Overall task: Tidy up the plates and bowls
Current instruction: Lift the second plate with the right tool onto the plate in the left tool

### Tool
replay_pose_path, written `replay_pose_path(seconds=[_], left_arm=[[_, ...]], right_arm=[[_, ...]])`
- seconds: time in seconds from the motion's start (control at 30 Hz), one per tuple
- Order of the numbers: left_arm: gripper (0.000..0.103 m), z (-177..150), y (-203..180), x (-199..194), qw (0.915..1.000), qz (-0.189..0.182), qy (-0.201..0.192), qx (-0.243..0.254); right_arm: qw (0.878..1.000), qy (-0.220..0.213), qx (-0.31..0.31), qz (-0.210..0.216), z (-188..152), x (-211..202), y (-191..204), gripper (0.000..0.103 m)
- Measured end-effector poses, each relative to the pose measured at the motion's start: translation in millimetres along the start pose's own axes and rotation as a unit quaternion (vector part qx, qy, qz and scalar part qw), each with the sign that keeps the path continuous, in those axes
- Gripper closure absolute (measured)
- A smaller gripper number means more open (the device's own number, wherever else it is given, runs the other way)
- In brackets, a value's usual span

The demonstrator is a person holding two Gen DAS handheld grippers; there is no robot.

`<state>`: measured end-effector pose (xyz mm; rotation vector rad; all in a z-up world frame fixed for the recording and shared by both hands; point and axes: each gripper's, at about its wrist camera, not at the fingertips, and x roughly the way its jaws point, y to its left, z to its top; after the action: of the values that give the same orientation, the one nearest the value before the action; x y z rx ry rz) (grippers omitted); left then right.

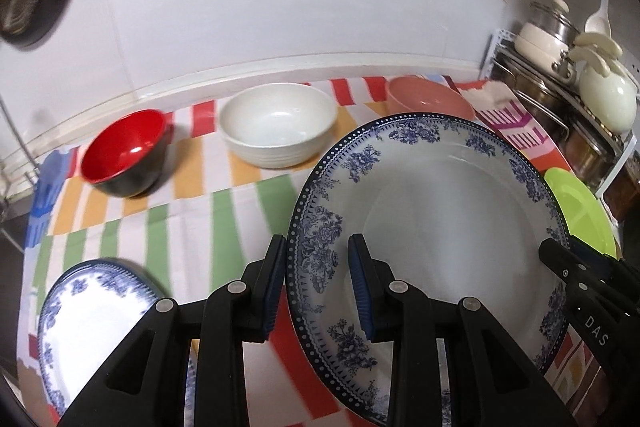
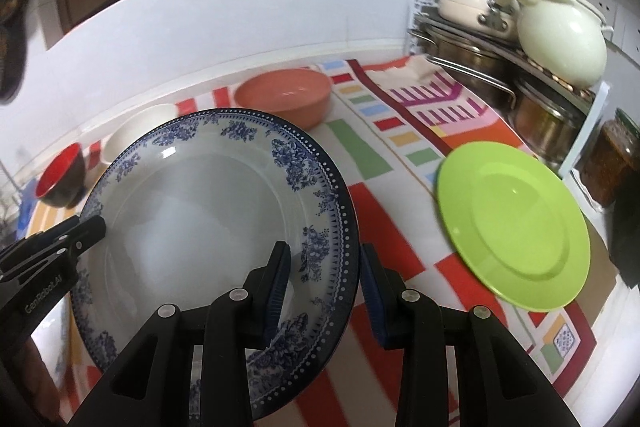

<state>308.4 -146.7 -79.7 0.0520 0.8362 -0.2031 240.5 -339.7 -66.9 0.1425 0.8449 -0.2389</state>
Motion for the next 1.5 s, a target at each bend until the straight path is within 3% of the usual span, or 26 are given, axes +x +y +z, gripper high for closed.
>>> replay_pose_path(seconds=[0.8, 1.5], left_arm=[[0.071, -48.2, 122.5, -77.9, 0.9942, 0.070, -0.029, -0.076], [0.071, -86.7, 219.6, -91.3, 0.9845, 0.122, 0.009, -0.126]], right_arm=[[0.994, -0.022, -0.078, 0.069, -23.5, -48.9, 120.6, 0.067], [0.984, 0.011, -0.129, 0.118, -53.7, -47.4, 225.1, 0.067]])
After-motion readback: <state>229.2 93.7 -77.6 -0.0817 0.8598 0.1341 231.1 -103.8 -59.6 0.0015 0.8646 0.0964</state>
